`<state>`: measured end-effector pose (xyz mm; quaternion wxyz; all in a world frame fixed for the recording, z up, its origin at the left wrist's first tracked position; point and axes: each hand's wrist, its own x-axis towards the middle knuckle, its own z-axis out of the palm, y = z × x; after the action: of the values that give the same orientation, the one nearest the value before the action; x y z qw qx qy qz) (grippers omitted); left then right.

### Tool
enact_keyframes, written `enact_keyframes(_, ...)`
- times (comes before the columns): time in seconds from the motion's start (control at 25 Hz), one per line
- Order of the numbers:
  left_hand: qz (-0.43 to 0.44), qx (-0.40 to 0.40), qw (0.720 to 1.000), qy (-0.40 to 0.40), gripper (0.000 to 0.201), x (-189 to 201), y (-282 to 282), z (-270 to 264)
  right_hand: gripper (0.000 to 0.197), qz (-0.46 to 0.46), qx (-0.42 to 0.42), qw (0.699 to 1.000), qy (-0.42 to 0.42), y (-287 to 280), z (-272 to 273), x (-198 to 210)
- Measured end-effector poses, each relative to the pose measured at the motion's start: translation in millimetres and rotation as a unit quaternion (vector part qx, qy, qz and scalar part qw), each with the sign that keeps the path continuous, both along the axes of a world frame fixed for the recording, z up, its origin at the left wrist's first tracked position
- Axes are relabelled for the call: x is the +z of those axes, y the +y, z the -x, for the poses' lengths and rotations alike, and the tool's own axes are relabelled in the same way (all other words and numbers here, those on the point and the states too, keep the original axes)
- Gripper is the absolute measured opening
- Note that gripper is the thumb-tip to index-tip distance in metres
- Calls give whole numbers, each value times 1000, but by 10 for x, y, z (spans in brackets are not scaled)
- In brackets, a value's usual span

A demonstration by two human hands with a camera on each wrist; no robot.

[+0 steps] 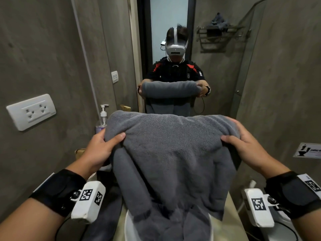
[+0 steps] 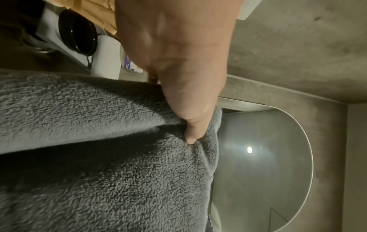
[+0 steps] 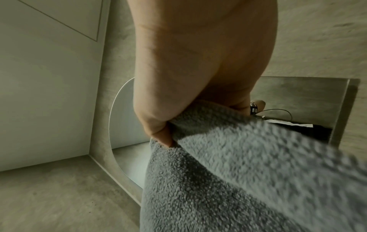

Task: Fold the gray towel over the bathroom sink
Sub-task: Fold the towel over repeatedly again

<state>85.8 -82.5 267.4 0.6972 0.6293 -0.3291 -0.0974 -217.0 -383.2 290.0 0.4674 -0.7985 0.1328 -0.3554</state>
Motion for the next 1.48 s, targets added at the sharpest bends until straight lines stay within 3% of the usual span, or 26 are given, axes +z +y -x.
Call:
enact_keyframes(0.16,-14,-24,999,47,59,4,-7,-6,24,-82,-18,996,-26,1,0,-25)
enact_keyframes(0.24,-23,-18,998,62,74,-4,-11,-12,29,-162,-2,986,-27,-28,27,-18)
enact_keyframes(0.36,-14,-20,996,85,72,-17,-37,-51,41,-200,49,979,-8,-102,108,-49)
enact_keyframes(0.48,-32,-13,996,83,67,-22,-42,-109,56,-177,101,978,37,-150,189,-122)
enact_keyframes(0.64,-48,-8,997,68,78,-25,-61,-93,56,-119,63,988,73,-129,166,-182)
enact_keyframes(0.84,-144,20,984,-100,80,-60,-57,-117,48,-83,9,995,53,-98,102,-146)
enact_keyframes(1.0,-140,56,977,-149,65,-39,-76,-160,58,8,12,993,115,-24,127,-26)
enact_keyframes(1.2,-60,-50,996,-53,75,-164,-39,-241,38,-16,-82,994,73,-23,126,7)
enact_keyframes(1.36,-44,-51,998,8,56,-201,-45,-240,25,-70,-106,990,64,-34,89,-59)
enact_keyframes(1.4,-52,-47,997,17,58,-199,-50,-236,27,-83,-104,990,53,-37,79,-68)
enact_keyframes(1.48,-51,-41,997,50,66,-174,-52,-204,48,-89,-92,991,28,-43,72,-81)
